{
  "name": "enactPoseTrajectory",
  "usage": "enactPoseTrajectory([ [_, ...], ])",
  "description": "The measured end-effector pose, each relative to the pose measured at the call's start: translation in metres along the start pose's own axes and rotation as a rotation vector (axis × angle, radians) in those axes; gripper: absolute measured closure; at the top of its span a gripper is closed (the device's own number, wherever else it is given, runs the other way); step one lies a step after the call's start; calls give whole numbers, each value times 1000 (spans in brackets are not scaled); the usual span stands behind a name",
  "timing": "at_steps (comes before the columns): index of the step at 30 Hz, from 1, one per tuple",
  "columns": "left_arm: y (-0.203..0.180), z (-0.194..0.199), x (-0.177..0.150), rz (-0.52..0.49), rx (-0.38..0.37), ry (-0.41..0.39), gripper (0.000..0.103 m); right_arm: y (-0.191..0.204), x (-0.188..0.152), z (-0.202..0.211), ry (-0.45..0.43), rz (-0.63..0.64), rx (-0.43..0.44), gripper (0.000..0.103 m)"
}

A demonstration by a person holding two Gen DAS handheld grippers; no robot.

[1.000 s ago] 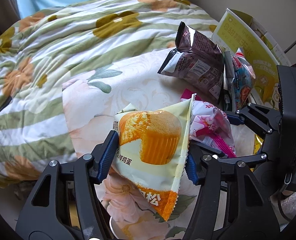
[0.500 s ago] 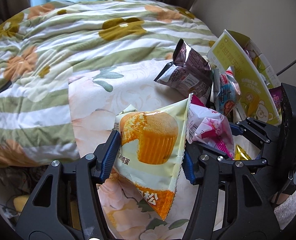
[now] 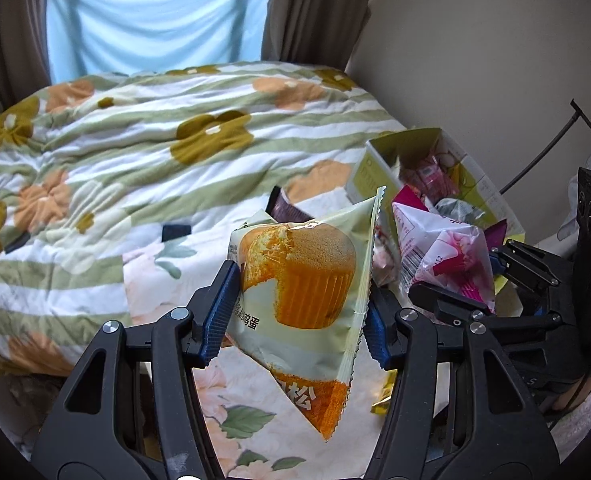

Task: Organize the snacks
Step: 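Drop the cake bag into the box with the left tool while the right drops the pink bag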

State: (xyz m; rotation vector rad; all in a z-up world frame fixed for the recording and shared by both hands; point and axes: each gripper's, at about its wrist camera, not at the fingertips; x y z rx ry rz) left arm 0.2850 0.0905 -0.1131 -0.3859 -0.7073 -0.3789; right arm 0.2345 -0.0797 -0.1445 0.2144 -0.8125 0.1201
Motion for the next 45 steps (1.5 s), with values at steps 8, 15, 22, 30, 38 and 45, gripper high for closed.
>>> enactPoseTrajectory([
  [8,-94,-17,50,-16,-37,-66,50,-80,29,56,-63,23,-33,53],
  [15,-182,-76,76,-16,-74,-56,50,-170,29,76,-48,22,-82,53],
  [22,-245,-151,89,-5,-58,-13,50,-248,26,69,-4,6,-76,53],
  [30,-273,-192,90,-19,84,17,1,-290,16,52,46,-19,-18,53],
  [38,-254,-155,70,35,104,4,0,-297,9,57,42,-34,8,53],
  [45,-240,-125,47,99,118,-1,1,-290,7,68,48,-35,8,52],
])
Point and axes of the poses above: each gripper's, at about its wrist camera, not at the fingertips, and z roughly against the way its jaws point, y to its left, x to its top, and after that the axes turned 7 degrees about -y, right-handed
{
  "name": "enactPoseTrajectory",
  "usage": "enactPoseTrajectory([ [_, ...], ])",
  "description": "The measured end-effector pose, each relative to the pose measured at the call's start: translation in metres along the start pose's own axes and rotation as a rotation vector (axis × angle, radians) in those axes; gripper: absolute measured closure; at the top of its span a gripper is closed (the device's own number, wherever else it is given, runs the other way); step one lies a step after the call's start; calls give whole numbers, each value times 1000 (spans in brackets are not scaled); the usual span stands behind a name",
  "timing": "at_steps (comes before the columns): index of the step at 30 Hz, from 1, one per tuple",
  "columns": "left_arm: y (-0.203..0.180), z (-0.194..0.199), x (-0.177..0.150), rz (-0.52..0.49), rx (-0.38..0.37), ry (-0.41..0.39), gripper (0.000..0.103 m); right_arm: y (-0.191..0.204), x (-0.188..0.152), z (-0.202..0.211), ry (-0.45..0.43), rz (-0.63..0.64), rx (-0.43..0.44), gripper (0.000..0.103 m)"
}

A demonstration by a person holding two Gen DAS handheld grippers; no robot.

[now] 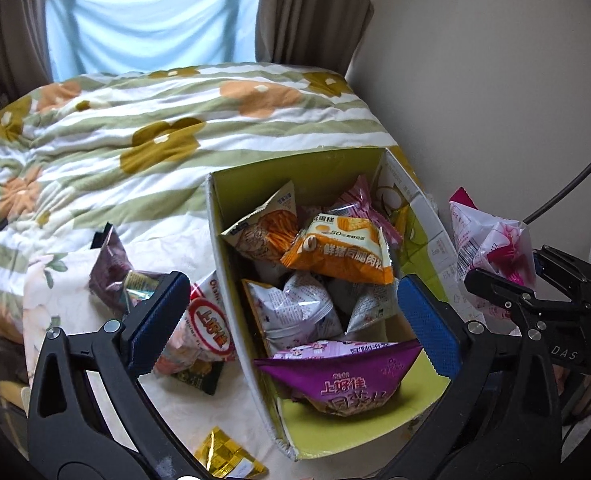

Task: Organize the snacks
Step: 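Drop the cake bag into the box with the left tool while the right drops the pink bag, then move both open tools back to the remaining bags on the table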

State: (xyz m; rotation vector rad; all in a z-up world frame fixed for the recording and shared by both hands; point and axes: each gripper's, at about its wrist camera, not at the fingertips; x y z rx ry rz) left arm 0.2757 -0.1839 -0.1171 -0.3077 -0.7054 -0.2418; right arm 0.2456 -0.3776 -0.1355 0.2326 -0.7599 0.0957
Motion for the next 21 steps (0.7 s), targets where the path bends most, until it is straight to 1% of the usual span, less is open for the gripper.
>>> enactPoseTrajectory([
  [3,5,5,-8,7,16,3,0,0,-9,-6,25,-26,-11,49],
  [4,6,6,-11,8,22,5,1,-1,-13,-9,35,-35,-17,44],
  [5,7,8,-14,9,25,7,1,-1,-17,-11,40,-38,-27,34],
  [6,9,9,-17,11,28,10,1,-2,-21,-12,36,-40,-36,26],
  [7,10,11,-20,13,30,12,1,-3,-24,-11,23,-48,-39,11],
  [8,11,13,-23,16,33,13,1,-4,-28,-9,8,-59,-34,0],
  [11,16,17,-33,24,41,21,1,-9,-36,-1,-28,-102,-16,0],
  [14,24,22,-42,39,53,27,0,-12,-42,4,-31,-130,0,0],
  [19,41,37,-52,83,71,17,1,-2,-43,14,-16,-84,-14,0],
  [21,49,46,-54,99,86,7,1,5,-41,19,-15,-60,-5,0],
])
Point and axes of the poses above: each gripper's, at about its wrist camera, not at the fingertips, and z roughly against the way its jaws point, y to its left, x to its top, and after that the axes turned 7 degrees about -y, right-handed
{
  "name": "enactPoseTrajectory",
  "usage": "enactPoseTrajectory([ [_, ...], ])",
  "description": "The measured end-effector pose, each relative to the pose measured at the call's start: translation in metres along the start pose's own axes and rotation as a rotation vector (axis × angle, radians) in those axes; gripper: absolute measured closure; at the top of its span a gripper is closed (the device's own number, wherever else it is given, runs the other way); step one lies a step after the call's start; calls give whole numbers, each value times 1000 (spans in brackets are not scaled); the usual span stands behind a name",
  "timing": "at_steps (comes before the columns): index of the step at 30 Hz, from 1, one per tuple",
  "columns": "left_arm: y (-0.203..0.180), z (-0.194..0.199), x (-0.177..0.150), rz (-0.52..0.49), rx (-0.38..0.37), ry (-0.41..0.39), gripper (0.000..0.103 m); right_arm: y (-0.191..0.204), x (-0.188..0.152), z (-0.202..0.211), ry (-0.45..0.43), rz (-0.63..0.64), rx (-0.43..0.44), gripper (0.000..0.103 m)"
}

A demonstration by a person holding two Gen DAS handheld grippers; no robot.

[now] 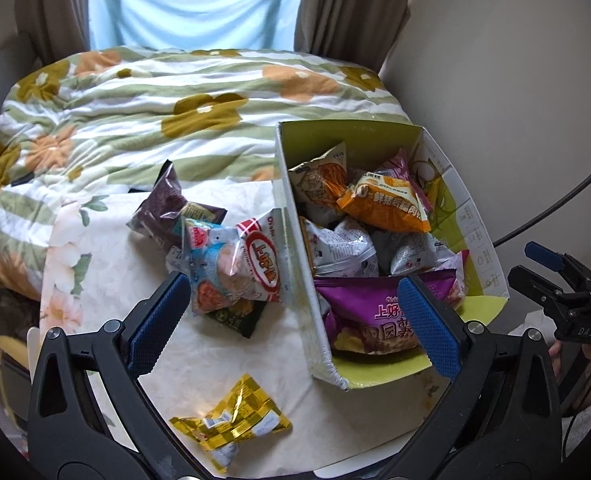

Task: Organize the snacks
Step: 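Move both open tools back to the remaining bags on the table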

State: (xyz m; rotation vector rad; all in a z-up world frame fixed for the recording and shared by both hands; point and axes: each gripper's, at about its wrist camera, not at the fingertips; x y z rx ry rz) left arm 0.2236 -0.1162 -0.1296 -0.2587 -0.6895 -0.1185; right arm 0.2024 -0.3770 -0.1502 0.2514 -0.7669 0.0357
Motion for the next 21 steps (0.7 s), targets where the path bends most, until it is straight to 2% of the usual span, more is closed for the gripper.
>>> enactPoseTrajectory([
  [4,18,21,-5,27,42,-26,1,20,-2,7,-9,54,34,0],
  [7,34,38,-10,51,69,-44,0,33,1,11,-20,49,87,0],
  [12,67,58,-16,88,119,-67,0,60,9,14,-62,79,116,0],
  [16,97,69,-19,125,133,-80,0,88,14,9,-76,99,143,0],
  [21,137,71,-11,123,133,-85,0,133,16,-7,-70,122,156,0],
])
Point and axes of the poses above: each gripper's, at about its wrist camera, not at the fingertips, and z roughly against the way its jaws point, y to its left, x to its top, and after that the axes turned 7 degrees about -y, right-handed
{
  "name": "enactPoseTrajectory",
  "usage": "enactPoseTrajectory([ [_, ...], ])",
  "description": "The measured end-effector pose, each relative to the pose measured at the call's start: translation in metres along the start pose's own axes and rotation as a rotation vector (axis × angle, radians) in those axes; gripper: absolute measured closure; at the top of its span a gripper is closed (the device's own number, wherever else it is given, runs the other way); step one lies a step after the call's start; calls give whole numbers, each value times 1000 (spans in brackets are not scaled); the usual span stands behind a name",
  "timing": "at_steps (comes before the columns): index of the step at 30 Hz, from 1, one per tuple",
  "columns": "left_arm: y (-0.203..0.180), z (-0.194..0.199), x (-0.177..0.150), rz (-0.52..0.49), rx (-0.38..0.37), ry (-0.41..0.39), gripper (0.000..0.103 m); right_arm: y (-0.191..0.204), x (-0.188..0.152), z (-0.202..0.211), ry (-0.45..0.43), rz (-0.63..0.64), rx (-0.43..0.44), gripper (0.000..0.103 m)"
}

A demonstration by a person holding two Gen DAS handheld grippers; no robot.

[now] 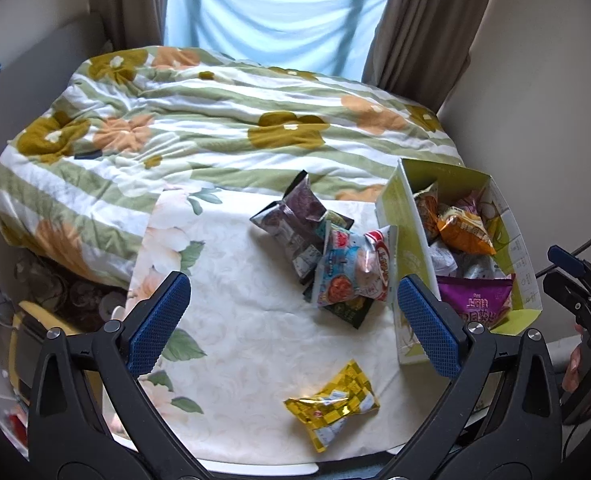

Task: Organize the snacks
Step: 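Move both open tools back to the remaining bags on the table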

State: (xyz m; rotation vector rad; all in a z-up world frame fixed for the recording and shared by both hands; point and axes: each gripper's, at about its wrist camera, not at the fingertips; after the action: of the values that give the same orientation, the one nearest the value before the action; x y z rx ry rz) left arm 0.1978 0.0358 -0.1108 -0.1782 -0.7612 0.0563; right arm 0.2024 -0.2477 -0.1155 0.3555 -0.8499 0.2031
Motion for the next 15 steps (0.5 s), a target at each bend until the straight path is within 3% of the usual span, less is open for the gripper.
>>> enactPoseTrajectory([
  [9,56,-50,46,-122,-113,74,1,66,-2,-61,48,-35,-97,0],
  [15,63,-102,70,-265,-218,151,1,91,-13,-104,70,-124,-217,0],
])
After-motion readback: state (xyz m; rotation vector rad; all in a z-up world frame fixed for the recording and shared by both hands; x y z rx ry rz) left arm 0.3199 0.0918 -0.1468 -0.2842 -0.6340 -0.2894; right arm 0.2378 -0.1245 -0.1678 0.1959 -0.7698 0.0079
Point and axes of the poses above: each gripper's, at about its wrist camera, not at the fingertips, and z roughly against the way its jaws point, y to its left, x to its top, and after that the axes turned 7 degrees about -y, right-handed
